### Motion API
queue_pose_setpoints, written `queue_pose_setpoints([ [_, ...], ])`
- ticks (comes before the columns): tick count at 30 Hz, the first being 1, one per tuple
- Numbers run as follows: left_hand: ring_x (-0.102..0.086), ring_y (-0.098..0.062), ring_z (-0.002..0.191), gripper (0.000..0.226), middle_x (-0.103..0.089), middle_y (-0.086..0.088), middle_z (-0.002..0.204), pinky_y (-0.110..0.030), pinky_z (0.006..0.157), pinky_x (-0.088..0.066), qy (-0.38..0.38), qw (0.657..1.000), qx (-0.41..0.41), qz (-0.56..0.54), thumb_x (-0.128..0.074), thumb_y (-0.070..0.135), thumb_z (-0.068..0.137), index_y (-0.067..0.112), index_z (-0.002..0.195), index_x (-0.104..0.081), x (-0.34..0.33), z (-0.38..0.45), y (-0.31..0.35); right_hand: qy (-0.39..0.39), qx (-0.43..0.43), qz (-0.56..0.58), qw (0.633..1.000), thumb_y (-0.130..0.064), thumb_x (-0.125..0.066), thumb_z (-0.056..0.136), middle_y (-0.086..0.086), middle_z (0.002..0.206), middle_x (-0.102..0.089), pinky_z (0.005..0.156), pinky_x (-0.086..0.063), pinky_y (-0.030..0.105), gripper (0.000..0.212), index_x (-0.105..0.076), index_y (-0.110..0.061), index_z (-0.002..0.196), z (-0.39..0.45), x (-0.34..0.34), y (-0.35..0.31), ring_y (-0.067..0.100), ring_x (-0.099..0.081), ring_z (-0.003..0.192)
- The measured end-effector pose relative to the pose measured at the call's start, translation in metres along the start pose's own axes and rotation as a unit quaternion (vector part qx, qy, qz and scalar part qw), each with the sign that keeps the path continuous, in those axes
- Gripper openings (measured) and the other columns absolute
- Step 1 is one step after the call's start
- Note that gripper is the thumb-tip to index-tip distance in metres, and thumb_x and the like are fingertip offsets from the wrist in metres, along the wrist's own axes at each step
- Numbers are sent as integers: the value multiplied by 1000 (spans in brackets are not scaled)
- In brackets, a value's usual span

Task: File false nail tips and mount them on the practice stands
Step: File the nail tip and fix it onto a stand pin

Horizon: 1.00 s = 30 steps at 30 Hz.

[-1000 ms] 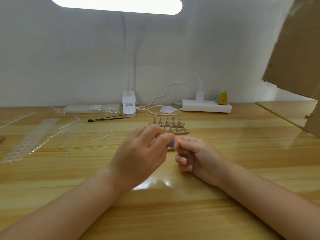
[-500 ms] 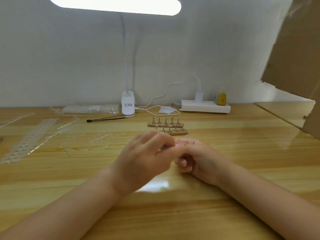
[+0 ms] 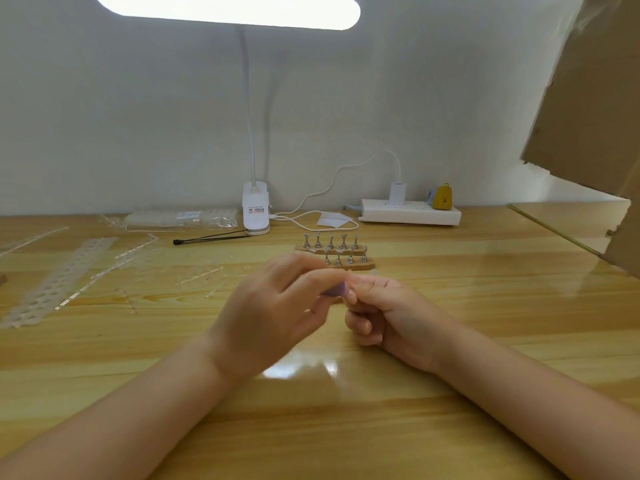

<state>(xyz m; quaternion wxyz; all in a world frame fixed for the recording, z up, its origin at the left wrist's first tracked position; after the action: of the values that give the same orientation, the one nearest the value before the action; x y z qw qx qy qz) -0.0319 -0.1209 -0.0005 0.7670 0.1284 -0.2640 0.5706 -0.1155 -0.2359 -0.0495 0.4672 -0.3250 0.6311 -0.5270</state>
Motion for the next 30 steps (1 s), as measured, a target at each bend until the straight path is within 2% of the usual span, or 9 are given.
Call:
queue_pose_setpoints([
  [4, -61, -18, 81, 29, -65, -6, 93, -25, 80, -49, -14, 997, -59, 36, -67, 2, 83, 17, 108, -61, -8, 2, 16, -16, 3, -14, 1000, -13, -58, 84, -3, 61, -41, 41, -26, 17, 8, -54, -13, 77, 0, -1, -1, 7, -38, 48],
  [9, -65, -25, 75, 24, -67, -10, 88, -38, 67, -56, -8, 996, -16, 82, -69, 0, 79, 11, 101, -69, 2, -1, -2, 5, -6, 8, 1000, -31, -55, 88, 1, 64, -29, 42, -26, 19, 25, -50, -15, 69, 1, 4, -1, 9, -38, 49],
  [12, -62, -18, 84, 32, -60, -2, 100, -28, 81, -50, 4, 996, -72, 48, -64, 3, 83, 18, 110, -56, -6, 4, 20, -15, 3, -24, 1000, -14, -58, 84, -1, 59, -38, 42, -25, 18, 18, -51, -10, 68, 0, 2, -1, 8, -36, 47],
  [14, -62, -20, 84, 35, -60, -3, 100, -29, 80, -51, -13, 996, -73, 52, -67, 0, 79, 17, 109, -60, -11, 3, 23, -23, 6, -34, 999, -11, -54, 81, -3, 56, -40, 42, -25, 18, 6, -52, -6, 81, 0, 0, -2, 7, -36, 46],
  [18, -66, -26, 75, 26, -68, -11, 88, -40, 68, -57, -42, 995, -14, 94, -75, -7, 71, 5, 93, -74, -2, -2, -3, 2, -12, 5, 1000, -28, -53, 88, 2, 62, -28, 42, -27, 18, 26, -49, -12, 68, 1, 3, 0, 9, -39, 47],
  [21, -66, -22, 80, 29, -67, -8, 94, -35, 76, -55, -11, 997, -40, 65, -69, 1, 81, 12, 107, -64, 0, 1, 7, -12, -12, 1, 1000, -18, -61, 84, -1, 59, -36, 41, -29, 18, 17, -52, -13, 71, 1, 2, 0, 9, -40, 47],
  [24, -62, -20, 86, 31, -57, -3, 103, -30, 84, -50, -32, 994, -92, 47, -66, 2, 85, 15, 111, -56, -10, 3, 22, -27, -15, -11, 999, -7, -53, 74, -3, 56, -39, 40, -28, 17, 8, -47, -12, 70, 1, 0, -1, 8, -37, 47],
  [28, -66, -25, 76, 32, -68, -10, 89, -37, 71, -56, -45, 993, -39, 100, -78, -4, 71, 9, 100, -70, -1, -1, -3, -17, -31, 14, 999, -25, -51, 89, 0, 63, -22, 43, -29, 18, 25, -49, -14, 67, 0, 2, -1, 9, -39, 49],
  [30, -65, -23, 77, 36, -68, -9, 90, -37, 73, -55, -27, 995, -36, 91, -75, -1, 75, 13, 106, -62, 3, -1, -3, -21, -29, 10, 999, -25, -51, 88, 1, 63, -20, 43, -29, 18, 24, -50, -15, 66, 0, 1, -2, 9, -39, 49],
])
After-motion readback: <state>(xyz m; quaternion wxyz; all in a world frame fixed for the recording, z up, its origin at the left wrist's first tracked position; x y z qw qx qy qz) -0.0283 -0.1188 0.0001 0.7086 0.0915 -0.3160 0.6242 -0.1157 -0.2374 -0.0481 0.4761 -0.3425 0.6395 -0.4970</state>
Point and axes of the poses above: each hand's wrist, its own z-axis towards the middle knuckle, its own x-axis out of the back of the hand, y = z × x, the point moved 5 cm from there along z, towards the middle knuckle
